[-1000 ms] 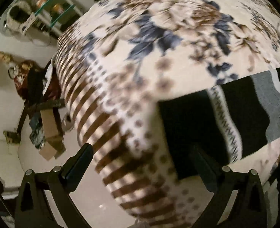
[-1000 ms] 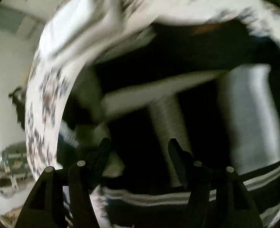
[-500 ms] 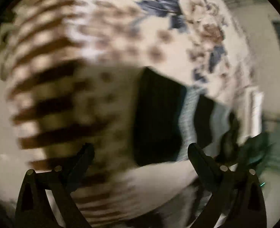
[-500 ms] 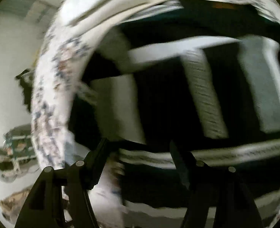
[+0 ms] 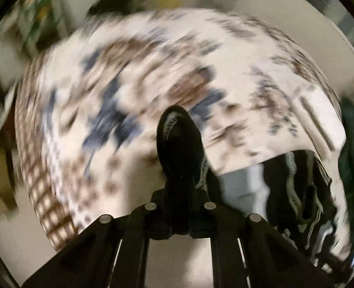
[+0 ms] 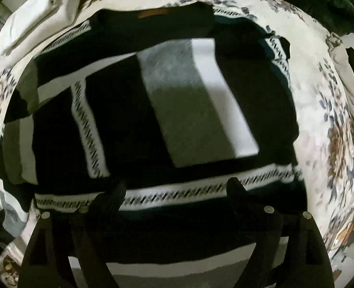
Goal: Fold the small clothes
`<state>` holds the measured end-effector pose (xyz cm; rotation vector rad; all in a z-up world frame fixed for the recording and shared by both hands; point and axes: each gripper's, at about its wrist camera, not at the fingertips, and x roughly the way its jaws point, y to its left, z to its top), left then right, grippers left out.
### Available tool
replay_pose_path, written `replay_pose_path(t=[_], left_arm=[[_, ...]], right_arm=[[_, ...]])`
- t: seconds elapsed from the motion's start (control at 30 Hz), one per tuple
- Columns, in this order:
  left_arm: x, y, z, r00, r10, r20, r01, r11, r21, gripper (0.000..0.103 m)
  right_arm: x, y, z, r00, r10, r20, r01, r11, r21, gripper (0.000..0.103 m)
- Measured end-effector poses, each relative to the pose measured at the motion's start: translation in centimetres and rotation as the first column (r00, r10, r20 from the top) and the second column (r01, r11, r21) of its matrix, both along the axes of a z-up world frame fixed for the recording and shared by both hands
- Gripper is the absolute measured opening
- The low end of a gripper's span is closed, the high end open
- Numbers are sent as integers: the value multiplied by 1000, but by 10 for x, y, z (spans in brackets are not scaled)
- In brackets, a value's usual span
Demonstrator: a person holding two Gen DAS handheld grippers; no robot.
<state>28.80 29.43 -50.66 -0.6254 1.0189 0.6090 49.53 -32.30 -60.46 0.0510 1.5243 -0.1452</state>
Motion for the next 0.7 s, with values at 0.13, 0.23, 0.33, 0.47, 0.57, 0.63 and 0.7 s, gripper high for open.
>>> replay_pose_path(t=[0.13,0.23,0.33,0.47,0.57,0.63,0.7], left_arm=[[63,-62,30,987,-158,8,157,984,88,6],[110,-132,36,960,-281,15,279,957,84,6],[157,-233,31,902,-431,17,429,900,76,6],[207,-357,17,819,-573,15,573,819,26,7],[226,-439,3,759,-651,10,651,759,-5,7],[231,-481,-4,729,-685,-11,685,729,-7,11],[235,-508,-10,702,-712,-22,712,702,-8,11]], right_arm=[[12,-26,-1,999,-37,10,36,996,76,87],[16,-68,3,998,-60,15,58,991,118,87],[19,-117,1,996,-90,7,88,984,154,87],[16,-193,-5,988,-156,-9,155,975,156,87],[13,-247,-7,981,-193,-17,193,970,150,87],[10,-275,-7,978,-210,-22,211,966,150,87],[6,-308,-8,972,-230,-47,235,956,173,87]])
